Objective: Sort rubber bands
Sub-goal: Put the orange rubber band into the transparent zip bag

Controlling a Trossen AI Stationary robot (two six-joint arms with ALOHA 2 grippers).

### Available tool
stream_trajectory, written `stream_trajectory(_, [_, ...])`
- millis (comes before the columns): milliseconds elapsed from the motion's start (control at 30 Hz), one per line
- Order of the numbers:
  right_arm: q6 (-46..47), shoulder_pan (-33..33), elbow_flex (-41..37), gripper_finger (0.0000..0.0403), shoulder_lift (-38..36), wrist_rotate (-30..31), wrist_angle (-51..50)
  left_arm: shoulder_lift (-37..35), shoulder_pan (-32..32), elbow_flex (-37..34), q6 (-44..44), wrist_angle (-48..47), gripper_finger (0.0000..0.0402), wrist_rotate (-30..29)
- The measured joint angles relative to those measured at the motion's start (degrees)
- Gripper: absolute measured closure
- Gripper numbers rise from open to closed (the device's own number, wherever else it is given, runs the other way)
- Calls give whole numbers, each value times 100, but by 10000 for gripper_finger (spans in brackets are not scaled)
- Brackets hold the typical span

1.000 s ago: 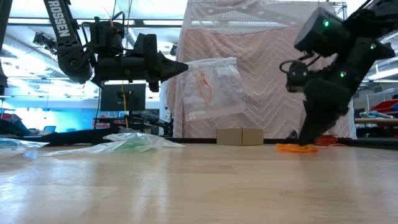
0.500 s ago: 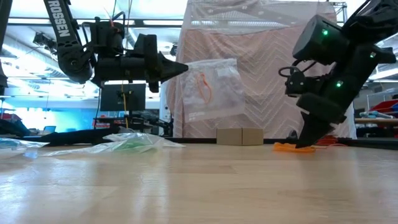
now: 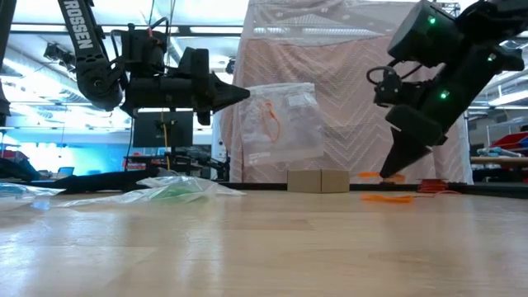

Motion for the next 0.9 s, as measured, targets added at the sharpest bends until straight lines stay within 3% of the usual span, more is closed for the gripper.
stream_trajectory(267, [-617,63,512,403,-22,315,376,0,0,0,143,-1,396,-2])
stream_trajectory(600, [-3456,-141,2541,403,-26,506,887,0,-13,0,4,-3,396,-3])
stream_trajectory(733, [-4400,-380,2636,403,-26,467,1841,0,-40,0,-51,47,396,-6])
stream_trajectory(900, [-4664,-803,2636,403,120,372,2339,0,-116,0,-181,165,396,-52])
